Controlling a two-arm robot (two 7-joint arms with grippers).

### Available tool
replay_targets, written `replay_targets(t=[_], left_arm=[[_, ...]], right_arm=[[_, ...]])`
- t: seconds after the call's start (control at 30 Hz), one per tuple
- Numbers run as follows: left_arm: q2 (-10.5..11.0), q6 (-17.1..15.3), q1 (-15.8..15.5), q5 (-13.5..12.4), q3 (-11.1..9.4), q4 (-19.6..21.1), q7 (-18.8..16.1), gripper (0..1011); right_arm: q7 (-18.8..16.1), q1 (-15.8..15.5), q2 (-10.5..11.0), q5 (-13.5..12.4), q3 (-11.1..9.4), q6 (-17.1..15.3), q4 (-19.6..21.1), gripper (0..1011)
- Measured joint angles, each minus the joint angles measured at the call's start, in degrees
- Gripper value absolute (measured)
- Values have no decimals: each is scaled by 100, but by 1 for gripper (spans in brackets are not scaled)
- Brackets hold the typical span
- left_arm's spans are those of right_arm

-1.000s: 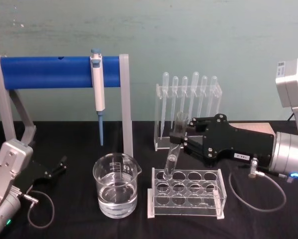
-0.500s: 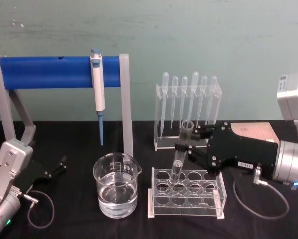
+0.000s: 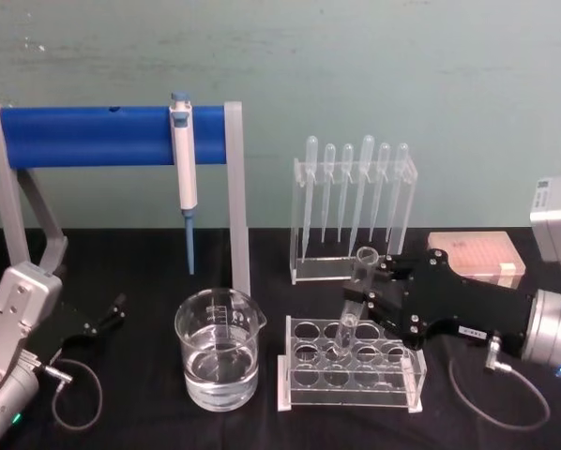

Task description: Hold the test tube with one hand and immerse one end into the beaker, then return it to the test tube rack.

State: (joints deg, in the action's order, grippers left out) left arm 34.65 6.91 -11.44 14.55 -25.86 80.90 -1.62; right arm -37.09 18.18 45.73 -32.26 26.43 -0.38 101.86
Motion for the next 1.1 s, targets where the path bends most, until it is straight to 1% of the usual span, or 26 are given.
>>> replay_targets(t=[0.2,0.5,0.87,1.1], left_arm=[[0,0,0,0,0,0,0,1000],[0,0,0,0,0,0,0,1000],[0,0,0,0,0,0,0,1000],[0,0,0,0,0,0,0,1000]], right_arm=[[-7,-131,-91,76,-66,205,-142,224],[-80,-180,-262,203,-126,380,-347,224],[-142,-167,-409,314,-140,395,-469,224],[-163,-188,-466,352,-136,405,-535,224]])
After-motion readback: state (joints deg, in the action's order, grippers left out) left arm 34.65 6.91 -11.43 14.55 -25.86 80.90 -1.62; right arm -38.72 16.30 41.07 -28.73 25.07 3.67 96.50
